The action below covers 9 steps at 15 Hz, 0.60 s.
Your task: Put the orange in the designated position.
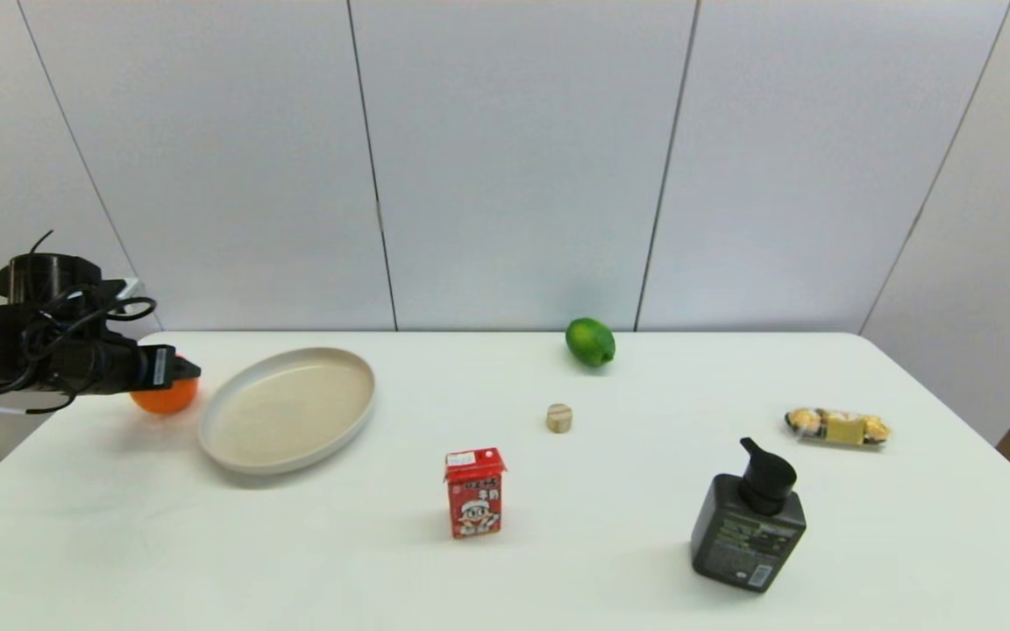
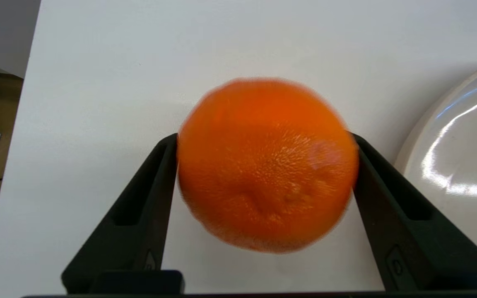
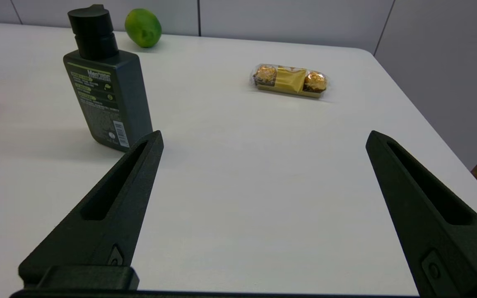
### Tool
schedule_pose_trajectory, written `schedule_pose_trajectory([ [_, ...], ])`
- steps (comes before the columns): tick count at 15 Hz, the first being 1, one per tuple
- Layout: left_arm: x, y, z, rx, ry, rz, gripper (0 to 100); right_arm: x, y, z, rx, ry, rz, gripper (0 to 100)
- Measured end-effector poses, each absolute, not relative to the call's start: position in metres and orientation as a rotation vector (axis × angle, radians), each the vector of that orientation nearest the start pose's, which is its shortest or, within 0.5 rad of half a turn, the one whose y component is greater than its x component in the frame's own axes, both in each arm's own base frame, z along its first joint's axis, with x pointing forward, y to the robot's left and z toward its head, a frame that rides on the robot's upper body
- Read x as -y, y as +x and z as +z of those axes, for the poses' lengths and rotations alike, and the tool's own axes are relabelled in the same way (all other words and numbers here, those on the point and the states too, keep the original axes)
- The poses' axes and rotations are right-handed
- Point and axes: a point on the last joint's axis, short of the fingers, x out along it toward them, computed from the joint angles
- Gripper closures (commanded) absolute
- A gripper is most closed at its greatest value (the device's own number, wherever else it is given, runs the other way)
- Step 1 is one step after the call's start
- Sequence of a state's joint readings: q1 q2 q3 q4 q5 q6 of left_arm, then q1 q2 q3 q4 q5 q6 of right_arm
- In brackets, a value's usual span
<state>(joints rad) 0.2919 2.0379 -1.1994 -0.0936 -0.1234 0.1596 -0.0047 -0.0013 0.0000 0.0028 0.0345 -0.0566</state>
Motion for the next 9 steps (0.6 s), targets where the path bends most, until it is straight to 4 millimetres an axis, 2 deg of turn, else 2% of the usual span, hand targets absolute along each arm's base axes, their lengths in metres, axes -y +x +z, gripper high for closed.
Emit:
schedule_pose_trajectory([
  [3, -0.108, 0.368, 0.118, -0.742, -0.003, 0.104, 0, -0.001, -0.023, 0.075, -0.001, -0.056, 0.03, 0],
  [5, -0.109, 0.371, 0.13, -0.698, 0.005, 0.109, 0, -0.001, -0.023, 0.075, -0.001, -0.056, 0.03, 0],
  [6, -0.109, 0.372, 0.142, -0.655, 0.012, 0.113, 0, -0.001, -0.023, 0.075, -0.001, -0.056, 0.03, 0],
  [9, -0.106, 0.371, 0.197, -0.485, 0.048, 0.12, 0, -0.001, -0.023, 0.075, -0.001, -0.056, 0.03, 0],
])
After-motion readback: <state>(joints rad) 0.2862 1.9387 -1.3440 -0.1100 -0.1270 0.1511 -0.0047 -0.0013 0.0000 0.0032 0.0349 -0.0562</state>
